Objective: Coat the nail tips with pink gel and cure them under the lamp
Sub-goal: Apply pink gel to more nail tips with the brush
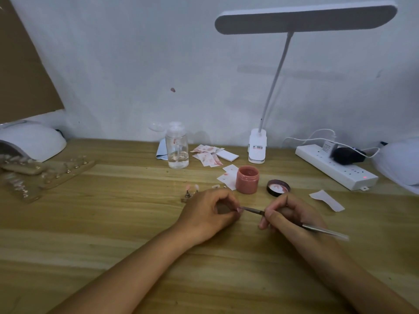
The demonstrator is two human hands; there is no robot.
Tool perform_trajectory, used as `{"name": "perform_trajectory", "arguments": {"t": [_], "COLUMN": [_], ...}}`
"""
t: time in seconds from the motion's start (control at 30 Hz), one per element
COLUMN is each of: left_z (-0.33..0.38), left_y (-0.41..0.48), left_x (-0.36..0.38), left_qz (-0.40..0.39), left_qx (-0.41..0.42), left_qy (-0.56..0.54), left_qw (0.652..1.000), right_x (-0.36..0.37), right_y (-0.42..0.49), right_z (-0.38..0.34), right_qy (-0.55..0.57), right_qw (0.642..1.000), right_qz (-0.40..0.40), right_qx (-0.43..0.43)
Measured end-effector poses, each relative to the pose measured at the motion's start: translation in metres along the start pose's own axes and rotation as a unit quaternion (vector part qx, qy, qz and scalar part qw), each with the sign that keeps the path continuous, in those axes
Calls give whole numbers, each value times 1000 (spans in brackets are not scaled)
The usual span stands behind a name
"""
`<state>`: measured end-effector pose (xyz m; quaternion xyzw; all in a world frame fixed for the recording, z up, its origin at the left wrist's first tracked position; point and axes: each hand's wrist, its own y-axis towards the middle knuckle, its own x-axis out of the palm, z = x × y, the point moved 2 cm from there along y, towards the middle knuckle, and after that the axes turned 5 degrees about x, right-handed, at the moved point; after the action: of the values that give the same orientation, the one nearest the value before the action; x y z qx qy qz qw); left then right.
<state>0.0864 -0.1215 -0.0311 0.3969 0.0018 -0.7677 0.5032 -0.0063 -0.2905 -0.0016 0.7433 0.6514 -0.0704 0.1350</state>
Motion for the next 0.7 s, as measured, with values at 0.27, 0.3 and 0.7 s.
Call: {"name": "perform_trajectory", "arguments": {"t": [0.27, 0.3, 0.7], "left_z": [0, 0, 0], "left_y": [0, 0, -1], "left_x": [0, 0, -1], "left_qz": [-1, -3, -16], "left_qx": [2, 1, -6], "left_qy": [-2, -1, -1], "left_qw": [1000, 1000, 1000], "right_x": [0, 0, 1], "right_y": [1, 1, 0], "right_z": [2, 2, 1], "right_qy": [11, 12, 25], "right_qw": [1000, 1000, 999], "right_qz": [-13, -14, -24], "right_qx": [-11, -11, -17]}}
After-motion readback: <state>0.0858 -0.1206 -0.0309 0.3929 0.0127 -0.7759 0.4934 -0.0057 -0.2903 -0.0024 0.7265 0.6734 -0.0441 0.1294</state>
